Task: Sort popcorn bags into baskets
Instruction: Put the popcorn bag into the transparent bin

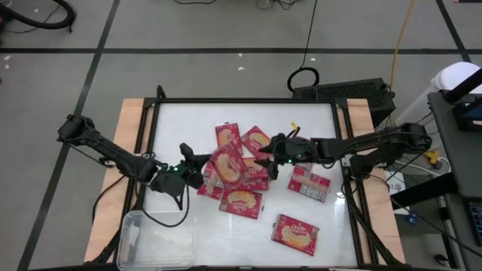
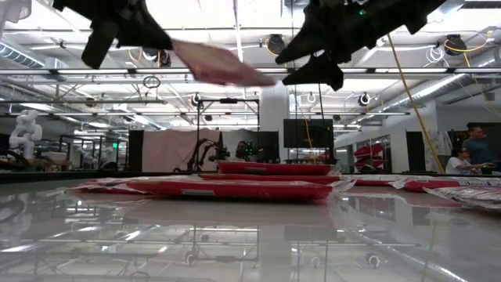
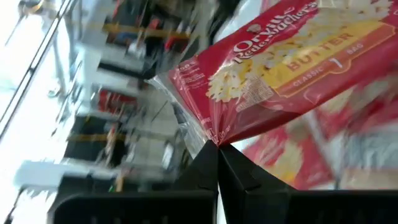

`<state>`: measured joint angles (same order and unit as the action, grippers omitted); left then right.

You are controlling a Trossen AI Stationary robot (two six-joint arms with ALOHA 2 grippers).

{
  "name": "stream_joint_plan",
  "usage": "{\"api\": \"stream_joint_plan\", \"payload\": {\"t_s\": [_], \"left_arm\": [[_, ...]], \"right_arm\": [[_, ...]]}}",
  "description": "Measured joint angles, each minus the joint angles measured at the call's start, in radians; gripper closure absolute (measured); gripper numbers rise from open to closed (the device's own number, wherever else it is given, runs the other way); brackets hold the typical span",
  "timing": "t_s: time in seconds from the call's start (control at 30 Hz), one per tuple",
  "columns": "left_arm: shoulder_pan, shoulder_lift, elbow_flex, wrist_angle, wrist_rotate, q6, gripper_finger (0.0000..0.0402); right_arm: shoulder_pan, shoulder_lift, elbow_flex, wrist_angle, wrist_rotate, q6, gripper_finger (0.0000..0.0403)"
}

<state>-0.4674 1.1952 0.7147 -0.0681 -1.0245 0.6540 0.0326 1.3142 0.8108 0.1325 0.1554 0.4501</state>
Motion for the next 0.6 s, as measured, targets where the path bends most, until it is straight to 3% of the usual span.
{"api": "stream_joint_plan", "payload": {"t_s": [0.13,0.2,0.37,0.6], "left_arm": [[0.017,0.029,0.001,0.143,0.14,0.097,0.0401],[0.024,0.049,0.001,0.191,0.186,0.149,0.0401],[0.028,0.078,0.001,0.24,0.187,0.206,0.0401],[0.03,0.077,0.001,0.255,0.187,0.218,0.04]], "right_arm": [[-0.016,0.014,0.0,0.105,-0.017,0.007,0.0142],[-0.021,0.047,0.0,0.174,-0.083,0.01,0.0137],[-0.014,0.132,0.0,0.305,-0.209,0.01,0.0134],[-0.01,0.19,0.0,0.326,-0.236,0.018,0.0148]]}}
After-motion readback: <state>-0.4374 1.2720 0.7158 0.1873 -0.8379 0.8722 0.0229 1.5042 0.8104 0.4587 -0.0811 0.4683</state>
